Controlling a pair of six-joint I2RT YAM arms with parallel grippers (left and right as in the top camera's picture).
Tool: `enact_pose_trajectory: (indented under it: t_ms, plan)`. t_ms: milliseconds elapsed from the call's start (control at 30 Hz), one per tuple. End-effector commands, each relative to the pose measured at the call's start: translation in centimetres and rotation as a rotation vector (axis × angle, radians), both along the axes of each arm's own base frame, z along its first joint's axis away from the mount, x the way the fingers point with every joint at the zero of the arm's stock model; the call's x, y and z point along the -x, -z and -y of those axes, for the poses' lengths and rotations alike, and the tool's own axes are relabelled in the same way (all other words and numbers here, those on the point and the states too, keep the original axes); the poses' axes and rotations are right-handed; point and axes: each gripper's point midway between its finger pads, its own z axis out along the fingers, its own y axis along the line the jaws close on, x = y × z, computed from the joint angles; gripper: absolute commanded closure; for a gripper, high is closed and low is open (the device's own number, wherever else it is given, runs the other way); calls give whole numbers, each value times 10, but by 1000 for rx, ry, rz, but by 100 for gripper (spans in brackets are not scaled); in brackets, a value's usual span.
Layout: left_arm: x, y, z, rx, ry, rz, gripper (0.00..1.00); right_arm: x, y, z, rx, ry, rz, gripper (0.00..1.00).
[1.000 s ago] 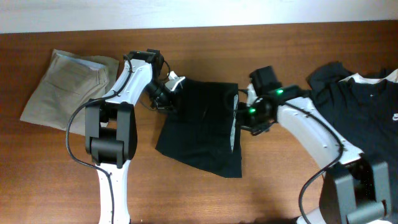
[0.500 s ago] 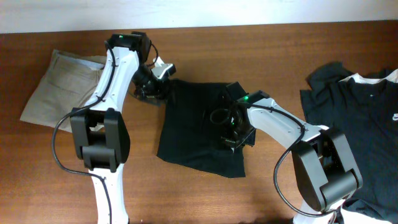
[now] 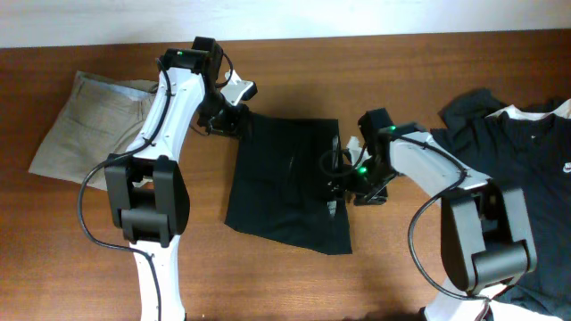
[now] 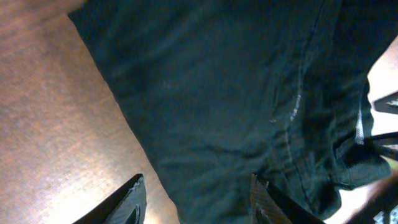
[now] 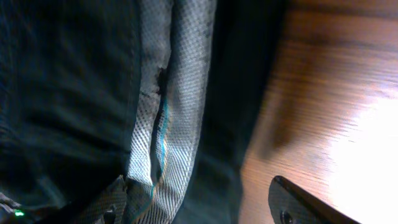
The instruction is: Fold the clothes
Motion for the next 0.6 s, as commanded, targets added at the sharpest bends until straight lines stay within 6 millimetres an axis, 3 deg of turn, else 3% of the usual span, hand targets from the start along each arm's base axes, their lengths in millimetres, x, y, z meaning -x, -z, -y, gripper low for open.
enact_pose_trajectory:
  t_ms: [0, 100, 200, 267, 333, 400, 467, 567]
  plan:
    - [2, -12, -4, -14, 13, 25, 46, 24, 21, -8, 29, -27, -52, 28]
    - [2, -12, -6, -30, 13, 24, 46, 41, 45, 22, 218, 68, -127, 96]
    - [2, -12, -7, -30, 13, 22, 46, 35, 47, 71, 443, 209, -128, 96]
    - [2, -12, -6, -29, 13, 25, 46, -3, 35, 111, 562, 329, -28, 96]
    - [0, -12, -6, -27, 13, 32, 38, -59, 10, 120, 477, 327, 122, 67]
    - [1, -12, -6, -28, 13, 29, 37, -84, -23, 130, 462, 350, 164, 61]
    - [0, -12, -4, -19, 14, 31, 36, -90, -53, 124, 402, 318, 153, 60]
    - [-9, -15, 4, 27, 15, 71, 36, -76, -79, 64, 93, 204, 79, 59]
